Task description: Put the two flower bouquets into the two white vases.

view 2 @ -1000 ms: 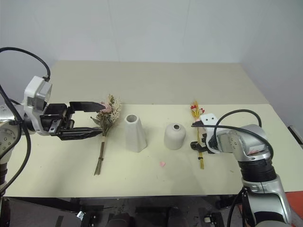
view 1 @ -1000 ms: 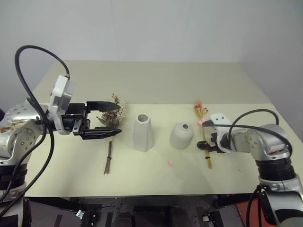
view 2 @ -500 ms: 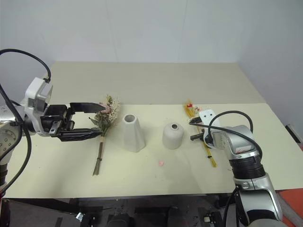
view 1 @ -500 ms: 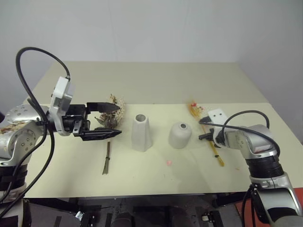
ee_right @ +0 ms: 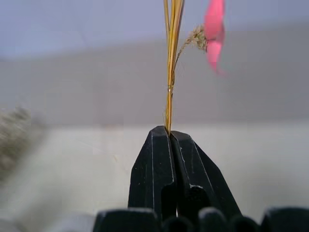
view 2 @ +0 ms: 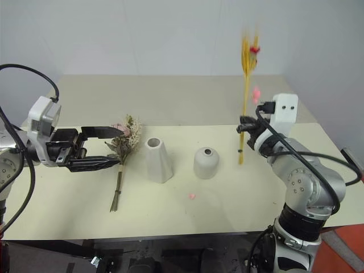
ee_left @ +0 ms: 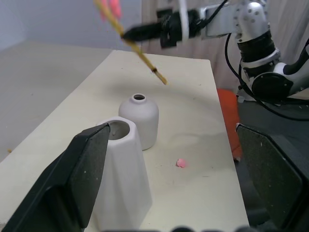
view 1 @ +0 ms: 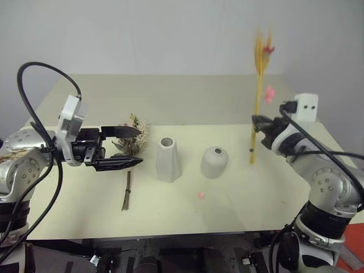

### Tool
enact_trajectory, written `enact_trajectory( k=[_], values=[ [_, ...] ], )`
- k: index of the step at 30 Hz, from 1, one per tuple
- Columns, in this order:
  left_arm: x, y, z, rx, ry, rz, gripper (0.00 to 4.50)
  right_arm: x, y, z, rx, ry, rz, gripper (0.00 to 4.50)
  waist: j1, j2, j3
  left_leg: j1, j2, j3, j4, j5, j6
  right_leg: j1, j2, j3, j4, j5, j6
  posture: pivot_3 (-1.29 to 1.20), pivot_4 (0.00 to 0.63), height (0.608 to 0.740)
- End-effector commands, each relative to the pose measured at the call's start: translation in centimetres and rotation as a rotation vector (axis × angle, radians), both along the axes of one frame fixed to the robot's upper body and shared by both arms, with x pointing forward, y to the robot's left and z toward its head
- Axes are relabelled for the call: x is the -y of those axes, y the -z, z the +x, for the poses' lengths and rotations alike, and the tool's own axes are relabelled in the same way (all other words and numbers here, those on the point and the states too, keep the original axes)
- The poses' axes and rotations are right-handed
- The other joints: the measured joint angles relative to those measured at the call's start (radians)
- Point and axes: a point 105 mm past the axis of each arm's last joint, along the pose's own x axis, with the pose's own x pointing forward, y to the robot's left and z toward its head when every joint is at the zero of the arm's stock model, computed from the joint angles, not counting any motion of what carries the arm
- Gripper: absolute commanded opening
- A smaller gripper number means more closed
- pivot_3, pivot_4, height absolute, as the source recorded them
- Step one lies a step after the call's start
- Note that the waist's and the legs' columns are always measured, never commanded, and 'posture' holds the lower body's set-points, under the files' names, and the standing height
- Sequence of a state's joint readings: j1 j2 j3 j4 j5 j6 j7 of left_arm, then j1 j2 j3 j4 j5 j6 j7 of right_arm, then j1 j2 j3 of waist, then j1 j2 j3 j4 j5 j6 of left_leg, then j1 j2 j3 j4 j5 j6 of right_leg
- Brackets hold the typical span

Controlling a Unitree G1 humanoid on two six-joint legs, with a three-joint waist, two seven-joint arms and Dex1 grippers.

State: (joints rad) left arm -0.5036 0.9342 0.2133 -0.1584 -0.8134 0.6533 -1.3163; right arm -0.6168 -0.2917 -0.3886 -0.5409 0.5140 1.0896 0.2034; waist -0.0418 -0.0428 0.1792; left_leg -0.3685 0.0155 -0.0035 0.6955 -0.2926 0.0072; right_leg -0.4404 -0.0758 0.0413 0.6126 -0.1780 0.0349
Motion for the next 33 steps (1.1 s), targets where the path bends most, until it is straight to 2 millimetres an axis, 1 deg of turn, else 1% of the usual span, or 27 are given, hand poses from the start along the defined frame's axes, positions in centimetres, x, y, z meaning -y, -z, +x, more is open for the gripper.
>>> enact_trajectory(
  k=[1, 4, 6, 8, 12, 19, 22, 33],
  values=[
    [0.3, -1.0, -0.1, 0.042, 0.016, -0.003, 4.5, -2.4, -3.0, -1.4, 0.209, -0.081, 0.012, 0.04, -0.005, 0.0, 0.0, 0.0, 0.0, 0.0, 0.0, 0.0, 0.0, 0.0, 0.0, 0.0, 0.0, 0.0, 0.0, 0.0, 0.15, 0.74],
    [0.2, -1.1, -0.1, 0.043, 0.018, -0.001, 4.5, -4.1, -3.4, -1.7, 0.285, -0.126, 0.013, 0.04, -0.006, 0.0, 0.0, 0.0, 0.0, 0.0, 0.0, 0.0, 0.0, -0.001, 0.0, 0.0, 0.0, 0.0, 0.0, 0.0, 0.15, 0.74],
    [0.2, -1.0, -0.1, 0.042, 0.017, 0.002, 4.5, -5.1, -3.2, -1.6, 0.31, -0.141, 0.013, 0.04, -0.004, 0.0, 0.0, 0.0, 0.0, 0.0, 0.0, 0.0, 0.0, -0.001, 0.0, 0.0, 0.0, 0.0, 0.0, 0.0, 0.15, 0.74],
    [0.3, -1.0, -0.1, 0.042, 0.018, 0.003, 4.5, -5.6, -3.0, -1.3, 0.318, -0.15, 0.031, 0.04, -0.004, 0.0, 0.0, -0.001, 0.0, 0.0, 0.0, 0.0, 0.0, -0.001, 0.0, 0.0, 0.0, 0.0, 0.0, 0.0, 0.15, 0.74],
    [0.3, -1.2, -0.1, 0.048, 0.015, 0.006, 4.5, -6.5, -1.7, -0.8, 0.33, -0.152, 0.004, 0.04, -0.001, 0.0, 0.0, -0.001, -0.001, 0.0, 0.0, 0.0, 0.0, -0.001, -0.001, 0.0, 0.0, 0.0, 0.0, 0.0, 0.15, 0.74],
    [0.2, -1.3, -0.2, 0.05, 0.011, 0.012, 4.5, -5.9, -0.8, -0.5, 0.317, -0.13, 0.003, 0.04, -0.001, 0.0, 0.0, 0.0, 0.0, 0.0, 0.0, 0.0, 0.0, -0.001, 0.0, 0.0, 0.0, 0.0, 0.0, 0.0, 0.15, 0.74],
    [0.2, -1.3, -0.2, 0.051, 0.01, 0.012, 4.5, -5.9, -0.6, -0.5, 0.314, -0.123, 0.006, 0.04, -0.003, 0.0, 0.0, 0.0, 0.0, 0.0, 0.0, 0.0, 0.0, -0.001, 0.0, 0.0, 0.0, 0.0, 0.0, 0.0, 0.15, 0.74],
    [0.1, -1.4, -0.2, 0.051, 0.004, 0.016, 4.5, -5.5, 1.0, 0.3, 0.275, -0.112, 0.004, 0.04, -0.002, 0.0, 0.0, 0.0, 0.0, 0.0, 0.0, 0.0, 0.0, -0.001, 0.0, 0.0, 0.0, 0.0, 0.0, 0.0, 0.15, 0.74]
  ],
)
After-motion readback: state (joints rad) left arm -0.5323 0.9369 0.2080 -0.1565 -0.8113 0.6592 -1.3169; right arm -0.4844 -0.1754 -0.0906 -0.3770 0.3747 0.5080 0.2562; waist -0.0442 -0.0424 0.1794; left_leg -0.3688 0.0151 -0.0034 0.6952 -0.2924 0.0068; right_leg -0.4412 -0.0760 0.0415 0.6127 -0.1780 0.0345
